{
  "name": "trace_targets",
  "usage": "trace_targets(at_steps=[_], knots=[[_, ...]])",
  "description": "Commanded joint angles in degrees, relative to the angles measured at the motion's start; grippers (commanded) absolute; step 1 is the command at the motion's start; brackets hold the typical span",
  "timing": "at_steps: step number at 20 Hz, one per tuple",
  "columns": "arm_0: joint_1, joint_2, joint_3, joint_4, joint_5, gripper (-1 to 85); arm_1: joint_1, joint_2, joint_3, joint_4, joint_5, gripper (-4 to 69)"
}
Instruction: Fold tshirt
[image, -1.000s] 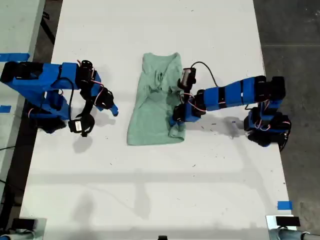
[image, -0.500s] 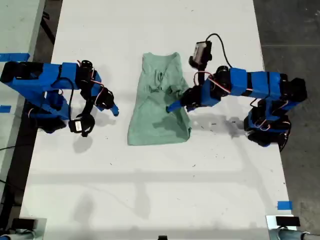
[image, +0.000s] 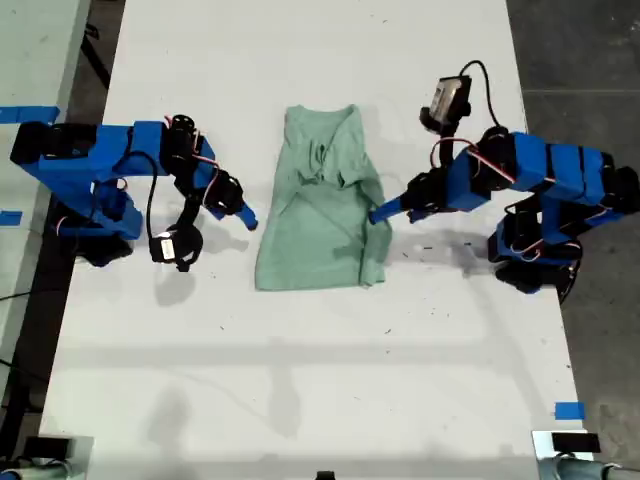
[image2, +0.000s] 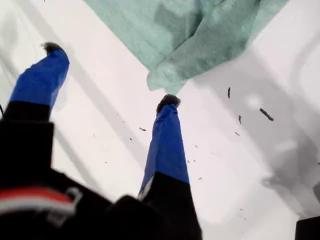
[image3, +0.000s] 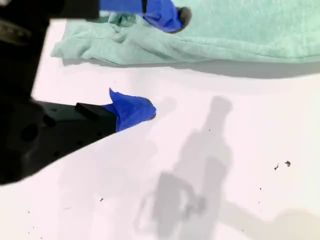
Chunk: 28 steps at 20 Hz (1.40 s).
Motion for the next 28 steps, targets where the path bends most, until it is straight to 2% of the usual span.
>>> trace_targets(at_steps=[1, 4, 11, 12, 14, 15, 17, 20, 23, 26, 27, 28], knots=[[-0.2, -1.2, -5.5, 0.1, 0.7, 22.2, -0.5, 3.6, 0.2, -0.6, 0.4, 32.0], [0.3, -4.7, -8.1, -1.1, 0.9, 23.1, -0.4, 4.6, 1.1, -0.6, 0.4, 31.8], [0.5, -22.8, -8.2, -15.9, 1.7, 24.3, -0.9, 5.3, 2.6, -1.4, 0.9, 31.6], [0.3, -25.4, -8.2, -17.4, 1.5, 22.2, -1.0, 5.5, 3.0, -1.4, 1.1, 31.6], [-0.4, -29.2, -8.2, -19.6, 1.2, 5.8, -1.3, 6.2, 3.8, -1.5, 1.5, 31.5], [-0.6, -30.1, -8.2, -20.7, 1.2, 0.6, -1.3, 6.7, 4.5, -1.6, 1.8, 31.5], [-0.9, -30.8, -8.2, -21.6, 1.2, 0.1, -1.6, 7.6, 6.1, -2.4, 2.1, 31.3], [-1.1, -27.8, -9.0, -18.1, -0.4, 0.1, -1.8, 8.9, 7.8, -3.3, 2.5, 30.8], [-2.2, -24.5, -14.1, -8.1, -1.2, 0.0, -1.8, 9.4, 8.8, -4.3, 2.5, 30.3], [-2.9, -26.2, -28.1, 1.8, -1.7, 0.0, -1.8, 9.6, 10.1, -5.2, 2.4, 30.2], [-3.1, -27.6, -32.6, 1.9, 0.0, 0.0, -1.8, 9.8, 10.5, -5.5, 2.5, 30.2], [-3.1, -28.9, -35.4, -0.8, 3.0, 0.0, -1.8, 10.1, 10.9, -5.6, 2.5, 30.2]])
